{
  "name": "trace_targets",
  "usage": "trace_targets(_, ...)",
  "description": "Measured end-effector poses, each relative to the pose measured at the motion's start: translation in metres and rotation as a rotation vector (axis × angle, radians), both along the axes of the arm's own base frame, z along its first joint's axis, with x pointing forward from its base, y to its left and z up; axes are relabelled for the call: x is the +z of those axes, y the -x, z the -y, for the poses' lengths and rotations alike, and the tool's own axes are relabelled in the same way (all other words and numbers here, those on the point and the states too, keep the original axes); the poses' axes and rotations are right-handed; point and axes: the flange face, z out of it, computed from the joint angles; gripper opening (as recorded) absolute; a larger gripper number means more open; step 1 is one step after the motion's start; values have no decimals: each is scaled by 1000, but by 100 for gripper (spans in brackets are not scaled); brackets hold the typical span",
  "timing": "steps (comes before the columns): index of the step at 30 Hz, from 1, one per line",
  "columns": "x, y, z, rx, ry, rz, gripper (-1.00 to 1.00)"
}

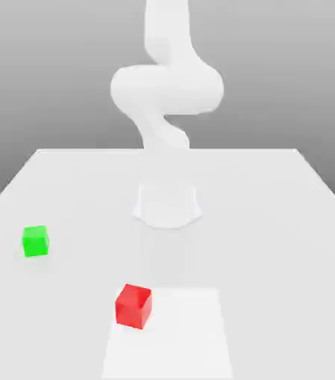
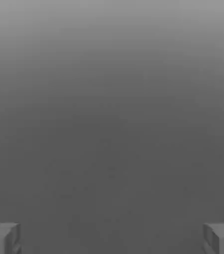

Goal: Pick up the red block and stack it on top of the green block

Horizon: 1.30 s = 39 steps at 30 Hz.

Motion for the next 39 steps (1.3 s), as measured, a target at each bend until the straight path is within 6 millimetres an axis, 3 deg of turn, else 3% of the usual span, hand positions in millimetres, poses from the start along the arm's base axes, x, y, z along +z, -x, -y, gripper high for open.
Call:
trace_targets(4,-99,-44,13,-58,-10,-154,0)
trace_targets(9,-224,-63,31,-127,-34,-339,0)
trace_targets(12,-296,-57,41,-167,-54,-448,0)
trace_targets(16,-385,-32,51,-219,-87,-591,0)
trace_targets(20,-454,-2,55,-259,-117,-698,0)
trace_targets(25,-506,2,54,-261,-119,-710,0)
trace_targets(26,-513,2,54,-261,-119,-710,-100)
trace_targets(33,-514,2,54,-261,-119,-710,-100)
trace_targets(39,-463,2,54,-261,-119,-710,-100)
